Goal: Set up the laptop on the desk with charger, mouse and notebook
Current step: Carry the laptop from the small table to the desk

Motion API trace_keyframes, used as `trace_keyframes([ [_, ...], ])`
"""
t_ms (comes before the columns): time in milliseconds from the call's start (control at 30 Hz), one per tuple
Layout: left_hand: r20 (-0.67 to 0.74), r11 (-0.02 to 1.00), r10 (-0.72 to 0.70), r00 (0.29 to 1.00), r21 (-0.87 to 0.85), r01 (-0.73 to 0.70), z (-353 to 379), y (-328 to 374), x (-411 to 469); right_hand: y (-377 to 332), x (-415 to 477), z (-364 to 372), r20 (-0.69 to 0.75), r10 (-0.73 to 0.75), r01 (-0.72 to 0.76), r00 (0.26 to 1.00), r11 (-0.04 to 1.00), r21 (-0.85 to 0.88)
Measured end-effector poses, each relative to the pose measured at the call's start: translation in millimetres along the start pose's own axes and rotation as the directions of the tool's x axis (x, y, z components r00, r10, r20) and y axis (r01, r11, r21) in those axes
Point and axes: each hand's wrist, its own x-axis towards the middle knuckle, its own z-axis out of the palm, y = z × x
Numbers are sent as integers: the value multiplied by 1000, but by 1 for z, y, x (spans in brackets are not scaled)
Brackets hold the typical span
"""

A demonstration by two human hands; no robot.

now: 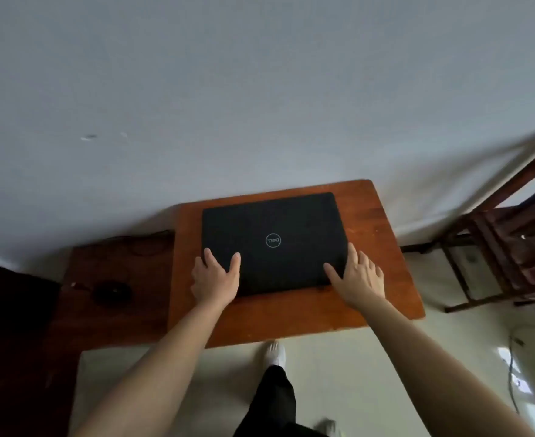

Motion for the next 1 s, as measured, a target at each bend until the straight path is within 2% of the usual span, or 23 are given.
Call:
trace_keyframes([
  [200, -103, 986, -161, 982, 20, 164, 20, 16, 72, -35, 56, 15, -6, 181, -180, 983, 980, 89],
  [367, -161, 962, -266, 950, 15, 272, 29, 23, 94, -52, 74, 27, -7, 310, -307, 951, 945, 116],
  [633, -102, 931, -363, 926, 0, 365, 40, 7, 94, -63, 85, 36, -2, 410, -408, 912, 909, 88],
  [767, -72, 894, -449, 891, -55, 446, 36, 7, 108, -57, 88, 31, -11, 417, -411, 909, 900, 143],
  [1000, -15, 869, -491, 871, -75, 489, 24, 0, 126, -46, 95, 6, 186, 535, -565, 824, 798, 207],
])
